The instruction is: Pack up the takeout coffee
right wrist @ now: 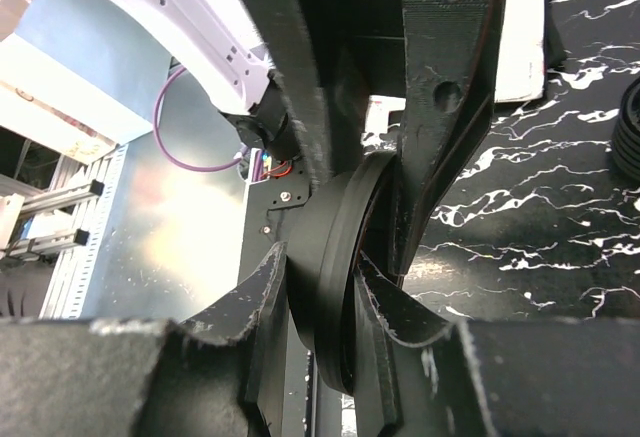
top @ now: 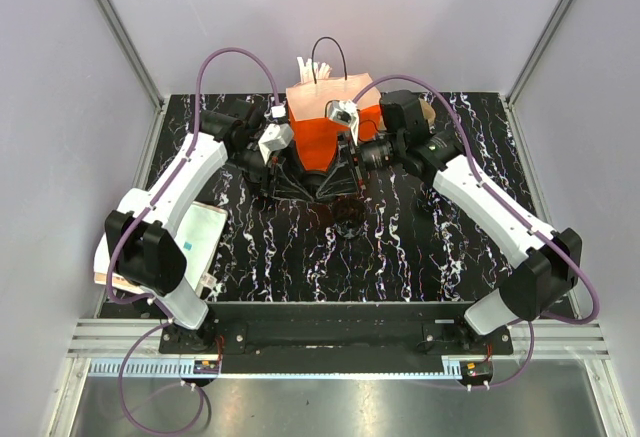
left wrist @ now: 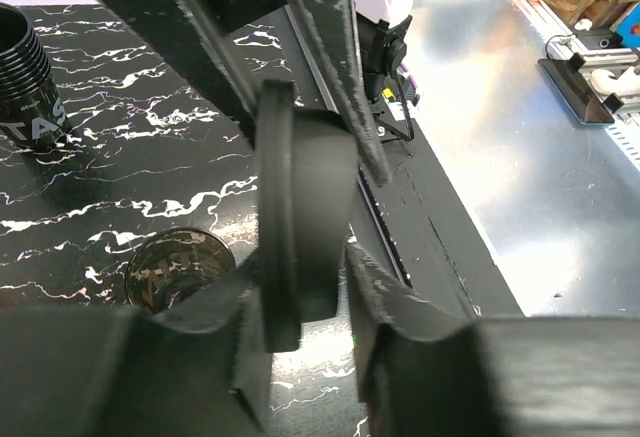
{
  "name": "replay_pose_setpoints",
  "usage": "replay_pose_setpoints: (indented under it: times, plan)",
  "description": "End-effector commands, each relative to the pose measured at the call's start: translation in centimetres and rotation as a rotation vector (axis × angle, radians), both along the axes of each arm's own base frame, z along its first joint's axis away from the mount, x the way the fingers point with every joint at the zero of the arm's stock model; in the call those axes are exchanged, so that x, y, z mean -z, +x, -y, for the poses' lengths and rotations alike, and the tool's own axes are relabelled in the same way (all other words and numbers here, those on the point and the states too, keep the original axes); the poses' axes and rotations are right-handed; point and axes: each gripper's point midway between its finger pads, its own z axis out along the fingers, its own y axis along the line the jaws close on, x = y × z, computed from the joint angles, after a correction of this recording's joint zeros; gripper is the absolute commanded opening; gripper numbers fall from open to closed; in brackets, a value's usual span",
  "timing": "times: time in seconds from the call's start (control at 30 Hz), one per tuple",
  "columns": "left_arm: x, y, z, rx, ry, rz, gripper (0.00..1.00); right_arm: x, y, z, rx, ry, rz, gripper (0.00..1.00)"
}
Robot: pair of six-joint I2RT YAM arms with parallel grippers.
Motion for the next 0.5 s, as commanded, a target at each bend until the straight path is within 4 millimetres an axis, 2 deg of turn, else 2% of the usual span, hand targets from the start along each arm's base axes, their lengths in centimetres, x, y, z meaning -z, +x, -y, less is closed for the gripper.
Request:
replay_pose_setpoints:
  times: [0.0, 0.13, 0.17, 0.23, 0.27, 0.33, 0.37, 0.4, 0.47]
  plan:
    - [-5.4, -3.6, 0.0, 0.039, -0.161, -0.226, 0.27, -0.7, 1.3, 0.0, 0.044, 0.019, 0.065, 0.25]
    - [-5.2, -3.6, 0.0, 0.038, -0.157, -0.236, 0.18, -0.9, 1.7, 0.2, 0.073, 0.011, 0.089, 0.3]
    - [-5.1, -3.7, -0.1, 0.036, -0.154, -0.239, 0.18, -1.0, 1.6, 0.4, 0.086, 0.002, 0.097, 0.39]
    - [-5.0, -3.7, -0.2, 0.033, -0.152, -0.245, 0.17, -1.4, 2.6, 0.9, 0.139, -0.024, 0.161, 0.48]
    - [-4.9, -3.7, -0.3, 0.029, -0.15, -0.252, 0.17, -1.6, 2.5, 1.5, 0.159, -0.048, 0.175, 0.58]
    - [-4.8, -3.4, -0.5, 0.015, -0.144, -0.267, 0.17, -2.3, 3.9, 2.6, 0.245, -0.09, 0.278, 0.71]
    - [-4.7, -3.1, -0.6, 0.008, -0.14, -0.28, 0.18, -2.8, 3.8, 3.4, 0.269, -0.11, 0.31, 0.76]
    - [-4.5, -2.7, -0.9, -0.005, -0.135, -0.299, 0.18, -3.2, 4.8, 4.3, 0.326, -0.144, 0.385, 0.82]
    - [-4.3, -2.2, -1.1, -0.02, -0.128, -0.323, 0.18, -4.1, 5.1, 5.8, 0.388, -0.179, 0.456, 0.86]
